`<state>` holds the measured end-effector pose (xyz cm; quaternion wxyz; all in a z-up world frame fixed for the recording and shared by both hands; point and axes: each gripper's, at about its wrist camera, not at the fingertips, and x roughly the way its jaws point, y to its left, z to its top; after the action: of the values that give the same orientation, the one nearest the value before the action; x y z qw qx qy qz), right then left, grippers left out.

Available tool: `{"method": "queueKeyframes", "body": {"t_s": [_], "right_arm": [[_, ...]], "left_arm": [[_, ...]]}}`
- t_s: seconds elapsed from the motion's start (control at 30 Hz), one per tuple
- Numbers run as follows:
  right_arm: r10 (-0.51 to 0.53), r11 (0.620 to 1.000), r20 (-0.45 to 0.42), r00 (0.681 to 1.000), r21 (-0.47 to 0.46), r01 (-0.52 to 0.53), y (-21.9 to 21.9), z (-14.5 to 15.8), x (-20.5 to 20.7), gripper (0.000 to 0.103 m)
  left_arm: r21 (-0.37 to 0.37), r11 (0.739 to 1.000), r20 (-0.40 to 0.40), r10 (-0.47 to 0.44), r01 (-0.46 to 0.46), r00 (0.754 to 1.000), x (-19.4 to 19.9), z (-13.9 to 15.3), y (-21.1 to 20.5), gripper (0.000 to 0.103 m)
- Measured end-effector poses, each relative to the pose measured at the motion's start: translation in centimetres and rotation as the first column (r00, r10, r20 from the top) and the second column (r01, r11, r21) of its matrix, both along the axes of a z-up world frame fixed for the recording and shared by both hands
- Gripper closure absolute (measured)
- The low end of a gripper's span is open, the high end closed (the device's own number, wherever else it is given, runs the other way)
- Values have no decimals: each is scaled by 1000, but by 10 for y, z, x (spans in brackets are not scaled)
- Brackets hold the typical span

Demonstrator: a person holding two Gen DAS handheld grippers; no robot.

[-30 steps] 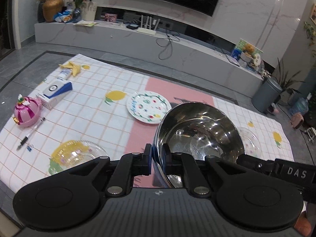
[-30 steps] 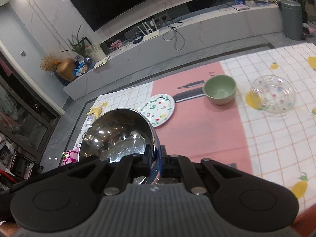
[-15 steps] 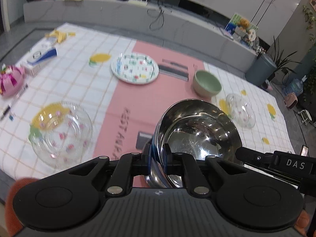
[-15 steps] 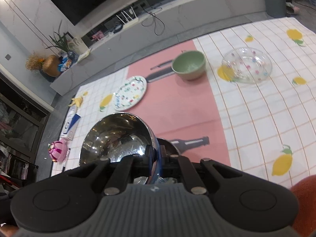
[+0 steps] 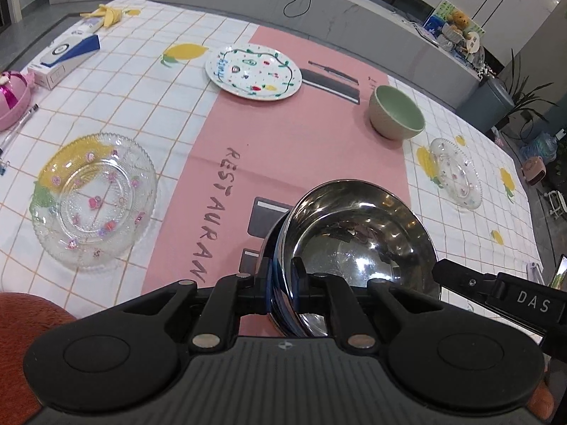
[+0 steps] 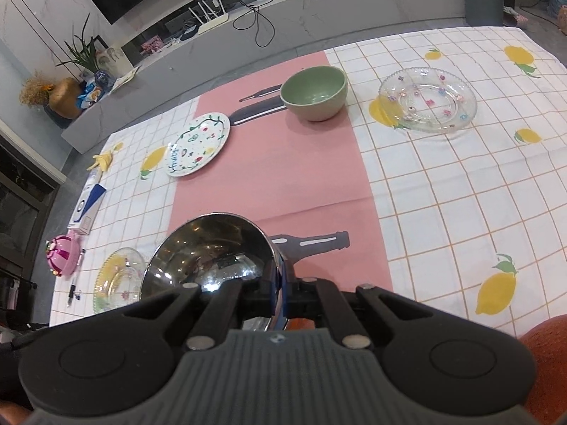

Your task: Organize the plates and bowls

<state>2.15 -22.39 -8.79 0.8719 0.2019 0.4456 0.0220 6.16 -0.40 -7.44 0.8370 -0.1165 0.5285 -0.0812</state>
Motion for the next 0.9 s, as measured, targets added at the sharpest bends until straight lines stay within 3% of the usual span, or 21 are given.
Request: {"method": "queueKeyframes", "body": {"t_s": [0.3, 0.53, 0.77, 0.9], "right_arm": [[-9, 1000, -36, 999, 20, 10, 0, -15, 7, 103], [-4, 999, -25, 1000, 37, 5, -4, -13, 8, 103], [-5, 1000, -15, 1000, 31, 5, -6, -9, 8, 103], [-6, 999, -43, 999, 41, 8, -7, -13, 10, 96]], "left_arm": [[31, 999, 29, -21, 20, 999, 3, -1, -3, 90], [102, 990, 61, -99, 93, 993, 0, 6, -14, 72], [110, 989, 96, -105, 94, 990, -1, 16, -11, 72], [100, 992, 100, -83, 73, 992, 2, 18, -6, 72]]}}
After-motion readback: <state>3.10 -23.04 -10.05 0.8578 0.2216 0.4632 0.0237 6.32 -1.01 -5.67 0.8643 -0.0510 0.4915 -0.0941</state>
